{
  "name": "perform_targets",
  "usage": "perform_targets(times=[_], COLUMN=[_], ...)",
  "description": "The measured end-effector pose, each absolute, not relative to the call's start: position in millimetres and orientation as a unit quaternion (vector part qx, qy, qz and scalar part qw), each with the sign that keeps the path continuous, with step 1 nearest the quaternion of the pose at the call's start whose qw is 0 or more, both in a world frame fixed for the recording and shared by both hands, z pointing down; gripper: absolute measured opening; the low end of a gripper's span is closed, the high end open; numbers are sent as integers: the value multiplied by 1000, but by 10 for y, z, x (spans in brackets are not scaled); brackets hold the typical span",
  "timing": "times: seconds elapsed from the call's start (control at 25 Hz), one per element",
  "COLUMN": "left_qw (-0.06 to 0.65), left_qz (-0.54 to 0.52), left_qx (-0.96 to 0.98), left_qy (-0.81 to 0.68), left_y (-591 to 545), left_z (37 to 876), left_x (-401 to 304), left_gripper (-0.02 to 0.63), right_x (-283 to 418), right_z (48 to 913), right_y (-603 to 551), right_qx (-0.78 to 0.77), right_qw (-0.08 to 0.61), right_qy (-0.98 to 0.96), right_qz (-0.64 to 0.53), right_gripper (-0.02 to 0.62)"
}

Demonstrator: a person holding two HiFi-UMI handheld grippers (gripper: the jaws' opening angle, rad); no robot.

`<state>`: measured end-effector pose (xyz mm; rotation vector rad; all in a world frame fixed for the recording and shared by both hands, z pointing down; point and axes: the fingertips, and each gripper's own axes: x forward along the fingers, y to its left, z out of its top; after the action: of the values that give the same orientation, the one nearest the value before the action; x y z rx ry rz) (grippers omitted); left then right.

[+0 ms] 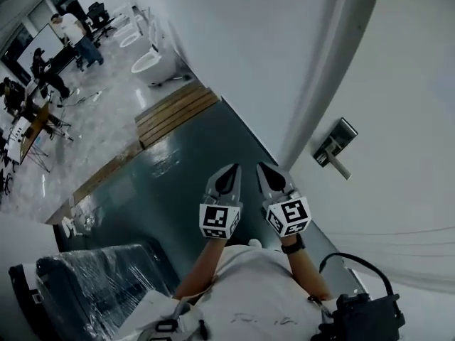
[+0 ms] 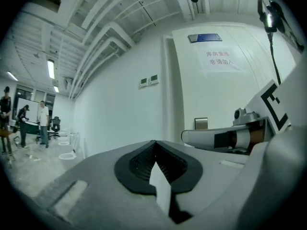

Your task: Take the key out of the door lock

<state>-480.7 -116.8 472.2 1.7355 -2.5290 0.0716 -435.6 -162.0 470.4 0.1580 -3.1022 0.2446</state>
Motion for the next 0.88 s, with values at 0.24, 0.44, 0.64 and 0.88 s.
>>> perform_targets(times=[0.24, 0.44, 0.64, 0.88], left_qw=[11, -1, 10, 24], left_qz=[37, 32, 21, 24], left_qx=[695, 781, 850, 888], left_qy=[-718, -623, -527, -459], left_y=[-2428, -3185, -3568, -3771], left_z=[4750, 4624, 4683, 4822], left_x=[-4921, -4875, -4660, -4426], left_gripper=[-3, -3, -2, -2], right_x=[-4301, -4145, -3822, -3412], right_z=[4796, 4790, 4938, 5064], right_y=[-2654, -3216, -3441, -3422], right_qx=[201, 304, 418, 510], right_qw=[14, -15, -23, -10], right_qy=[-978, -949, -901, -852], right_qz=[56, 84, 112, 115], right_gripper=[5, 6, 6, 6])
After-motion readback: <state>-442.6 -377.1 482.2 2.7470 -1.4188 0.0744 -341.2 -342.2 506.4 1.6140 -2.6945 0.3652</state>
